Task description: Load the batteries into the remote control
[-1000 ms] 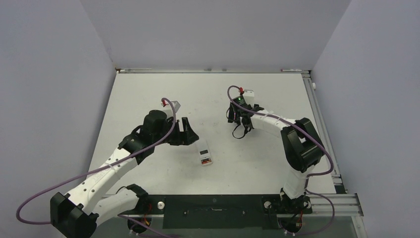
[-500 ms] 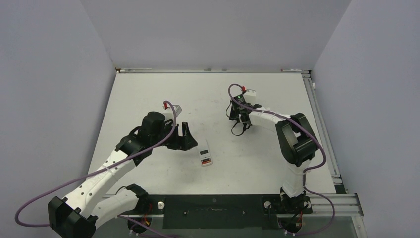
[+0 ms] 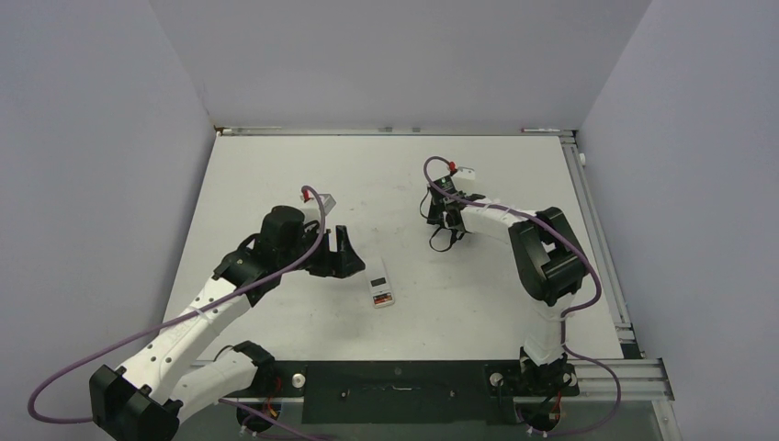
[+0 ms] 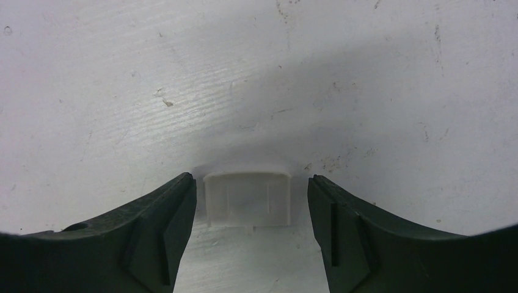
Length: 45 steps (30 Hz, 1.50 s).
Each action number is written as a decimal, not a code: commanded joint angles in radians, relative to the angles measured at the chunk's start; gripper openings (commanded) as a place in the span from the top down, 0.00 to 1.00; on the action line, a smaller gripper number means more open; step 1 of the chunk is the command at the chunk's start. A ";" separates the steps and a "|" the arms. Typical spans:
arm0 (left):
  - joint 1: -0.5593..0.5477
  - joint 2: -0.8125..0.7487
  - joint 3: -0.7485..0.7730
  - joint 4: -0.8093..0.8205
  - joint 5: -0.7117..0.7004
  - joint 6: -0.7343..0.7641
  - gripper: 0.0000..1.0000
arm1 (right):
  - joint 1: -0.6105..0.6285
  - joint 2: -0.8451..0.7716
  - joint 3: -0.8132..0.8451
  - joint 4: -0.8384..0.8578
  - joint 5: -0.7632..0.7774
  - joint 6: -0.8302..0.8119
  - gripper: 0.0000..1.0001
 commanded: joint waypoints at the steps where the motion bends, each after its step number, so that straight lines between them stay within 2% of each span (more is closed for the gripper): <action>1: 0.013 -0.014 0.011 0.012 0.015 0.014 0.28 | -0.010 0.009 0.027 0.040 0.013 0.004 0.35; 10: 0.022 -0.009 0.010 0.015 0.024 0.011 0.28 | -0.015 0.024 0.033 0.040 0.013 -0.005 0.37; 20: 0.036 -0.009 0.004 0.019 0.035 0.009 0.28 | -0.016 0.033 0.025 0.053 -0.010 -0.012 0.47; 25: 0.040 -0.009 0.002 0.020 0.036 0.008 0.28 | -0.016 0.037 0.019 0.063 -0.019 -0.014 0.54; 36: 0.049 -0.009 -0.003 0.022 0.042 0.005 0.28 | -0.016 0.019 -0.005 0.081 -0.036 -0.030 0.89; 45: 0.052 -0.007 -0.007 0.023 0.040 0.003 0.28 | -0.010 -0.041 -0.059 0.092 -0.058 -0.031 0.91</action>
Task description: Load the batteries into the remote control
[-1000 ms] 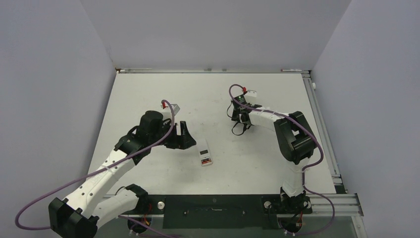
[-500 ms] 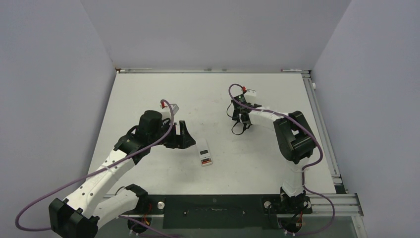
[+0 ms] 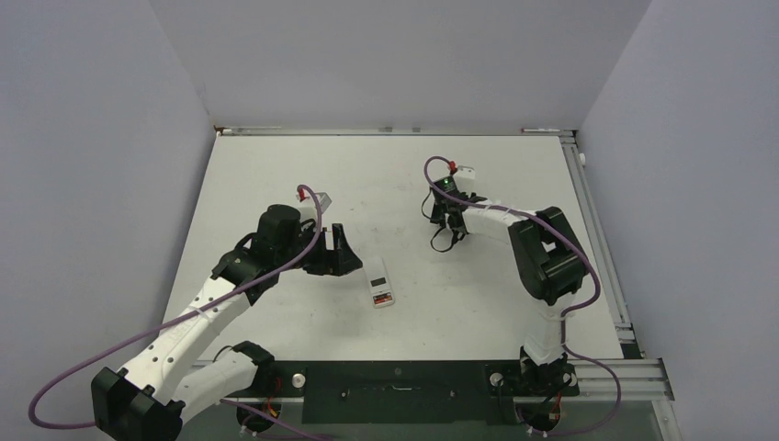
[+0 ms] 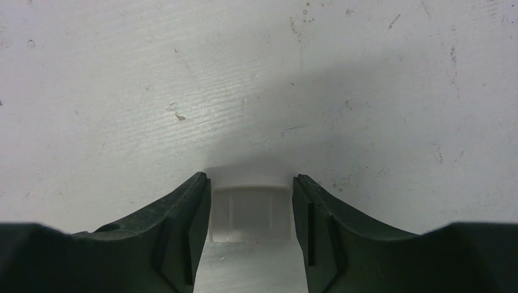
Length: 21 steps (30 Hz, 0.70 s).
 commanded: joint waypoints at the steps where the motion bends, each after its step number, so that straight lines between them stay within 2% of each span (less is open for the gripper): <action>1: 0.010 -0.006 0.001 0.024 0.016 0.001 0.28 | 0.005 -0.061 -0.047 0.008 -0.034 -0.002 0.91; 13: 0.010 0.012 -0.018 0.059 0.052 -0.023 0.28 | 0.050 -0.212 -0.153 0.010 -0.079 -0.010 0.92; 21: 0.006 0.021 -0.087 0.161 0.134 -0.117 0.28 | 0.127 -0.362 -0.235 0.012 -0.133 0.026 0.92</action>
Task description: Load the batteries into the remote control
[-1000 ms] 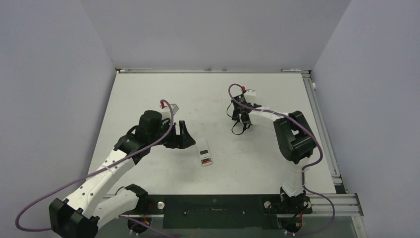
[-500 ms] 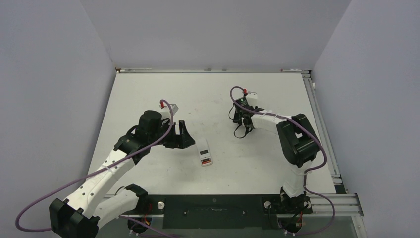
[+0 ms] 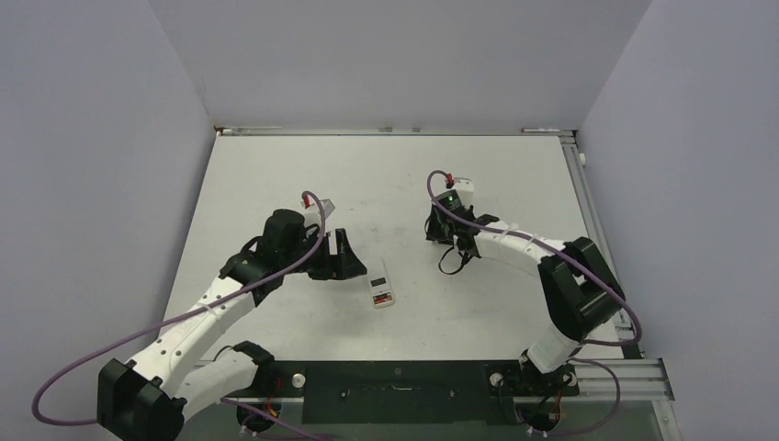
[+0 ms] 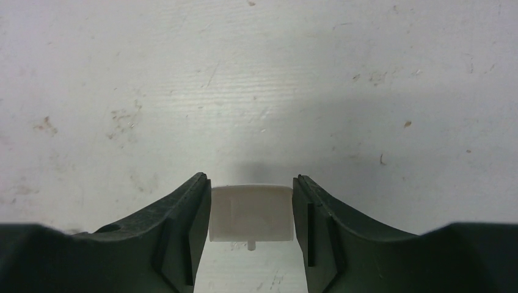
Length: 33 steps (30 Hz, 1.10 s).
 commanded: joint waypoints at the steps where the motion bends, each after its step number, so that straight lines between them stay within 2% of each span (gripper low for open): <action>1: 0.000 -0.002 -0.036 0.114 0.073 -0.072 0.29 | 0.058 -0.116 -0.038 0.021 -0.034 0.030 0.91; 10: -0.068 -0.009 -0.145 0.350 0.078 -0.230 0.29 | 0.212 -0.242 -0.035 0.011 -0.053 0.103 0.91; 19: -0.144 -0.031 -0.218 0.539 -0.040 -0.361 0.30 | 0.297 -0.306 -0.038 0.018 -0.039 0.167 0.91; 33: -0.149 0.018 -0.257 0.668 -0.081 -0.402 0.45 | 0.356 -0.326 -0.031 0.045 -0.036 0.226 0.91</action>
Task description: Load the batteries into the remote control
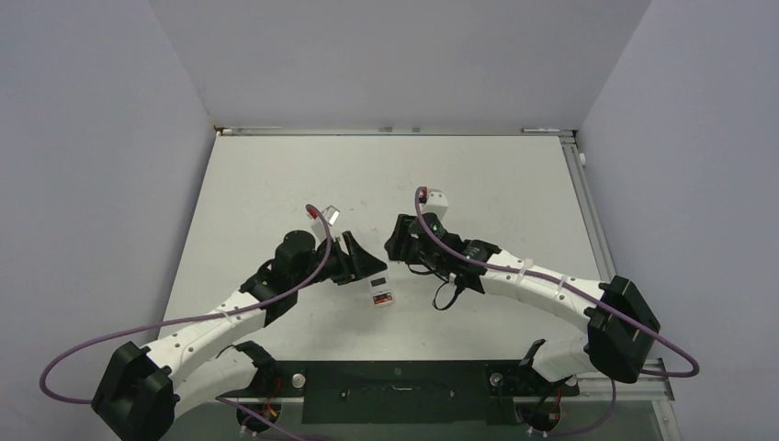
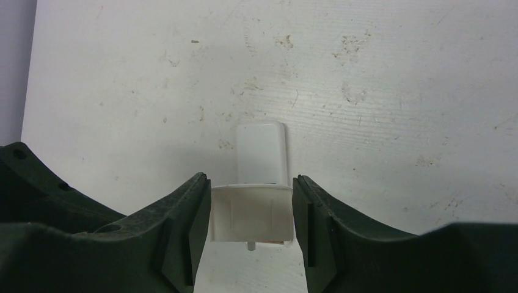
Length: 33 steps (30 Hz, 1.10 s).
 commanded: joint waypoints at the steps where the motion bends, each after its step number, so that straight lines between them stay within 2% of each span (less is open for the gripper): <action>1: -0.005 0.027 0.002 0.099 -0.017 -0.012 0.47 | 0.017 -0.028 0.011 0.047 0.017 0.034 0.91; 8: -0.005 0.059 -0.001 0.128 -0.016 -0.012 0.55 | 0.034 -0.020 0.011 0.067 0.013 0.049 0.91; 33: -0.005 0.131 0.028 0.168 -0.036 -0.016 0.70 | 0.069 -0.024 -0.003 0.101 0.004 0.069 0.91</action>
